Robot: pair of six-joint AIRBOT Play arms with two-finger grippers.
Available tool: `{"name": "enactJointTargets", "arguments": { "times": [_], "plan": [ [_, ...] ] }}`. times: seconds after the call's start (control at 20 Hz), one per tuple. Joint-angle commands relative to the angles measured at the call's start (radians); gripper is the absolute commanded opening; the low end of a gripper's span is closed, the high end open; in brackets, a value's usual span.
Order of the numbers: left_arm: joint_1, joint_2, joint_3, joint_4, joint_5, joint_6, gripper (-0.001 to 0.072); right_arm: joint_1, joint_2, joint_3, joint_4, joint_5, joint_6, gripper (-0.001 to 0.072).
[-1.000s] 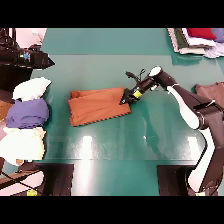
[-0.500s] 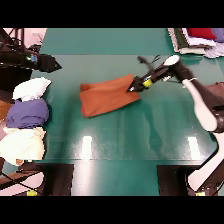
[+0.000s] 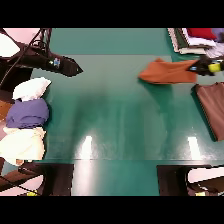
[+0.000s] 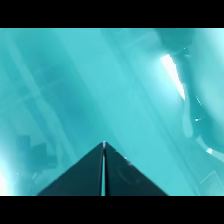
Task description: Fold the shirts.
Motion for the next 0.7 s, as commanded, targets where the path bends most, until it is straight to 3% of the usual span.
{"name": "enactJointTargets", "arguments": {
  "times": [0.0, 0.3, 0.65],
  "plan": [
    [-0.024, -0.001, 0.000, -0.013, 0.039, -0.009, 0.0024, -0.196, 0.024, 0.000, -0.023, -0.042, 0.035, 0.0014],
    [-0.024, -0.001, 0.000, -0.012, 0.087, -0.036, 0.0024, -0.355, 0.024, 0.003, 0.038, -0.163, 0.035, 0.0014],
    [-0.024, -0.001, 0.000, -0.012, 0.088, -0.059, 0.0024, -0.369, 0.024, 0.233, 0.055, -0.068, 0.024, 0.0014]
  ]
}}
